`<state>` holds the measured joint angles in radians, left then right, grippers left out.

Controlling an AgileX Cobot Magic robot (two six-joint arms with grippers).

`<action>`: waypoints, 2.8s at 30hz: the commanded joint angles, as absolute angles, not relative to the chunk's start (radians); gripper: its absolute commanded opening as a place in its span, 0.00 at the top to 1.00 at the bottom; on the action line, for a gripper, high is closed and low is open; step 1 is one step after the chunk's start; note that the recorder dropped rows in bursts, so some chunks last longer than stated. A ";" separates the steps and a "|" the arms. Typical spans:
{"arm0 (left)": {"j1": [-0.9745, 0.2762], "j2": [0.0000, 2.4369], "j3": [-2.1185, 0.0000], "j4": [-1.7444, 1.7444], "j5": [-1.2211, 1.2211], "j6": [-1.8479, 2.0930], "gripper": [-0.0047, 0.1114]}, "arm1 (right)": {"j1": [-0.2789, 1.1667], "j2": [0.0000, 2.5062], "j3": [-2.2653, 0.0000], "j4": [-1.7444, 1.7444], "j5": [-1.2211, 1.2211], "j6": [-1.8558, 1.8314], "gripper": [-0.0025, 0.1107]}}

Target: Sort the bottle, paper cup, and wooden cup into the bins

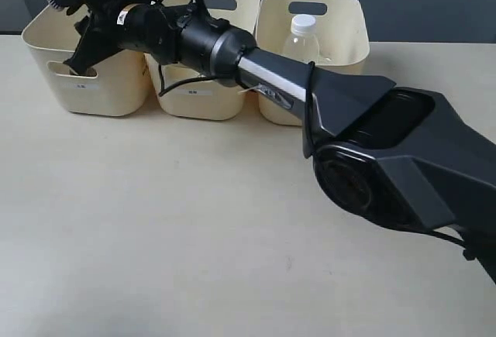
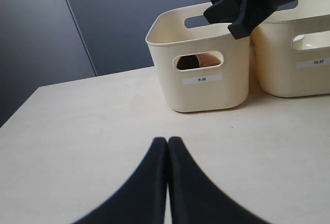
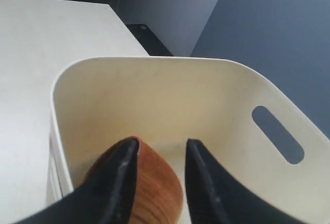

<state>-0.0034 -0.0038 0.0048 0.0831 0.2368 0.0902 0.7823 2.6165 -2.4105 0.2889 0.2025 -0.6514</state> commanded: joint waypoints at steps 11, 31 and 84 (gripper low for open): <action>-0.004 0.000 0.000 0.081 0.232 0.088 0.96 | 0.848 2.279 -2.419 0.296 0.492 -0.651 0.81; -0.004 0.000 0.000 0.081 0.232 0.088 0.96 | 0.852 2.101 -2.419 0.620 0.925 -0.616 0.98; -0.004 0.000 0.000 0.081 0.232 0.088 0.96 | 0.481 1.123 -1.168 0.053 0.541 -0.337 0.98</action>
<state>-0.0034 -0.0038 0.0048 0.0831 0.2368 0.0902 0.5424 1.1992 -1.2759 0.0355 0.6326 -0.3488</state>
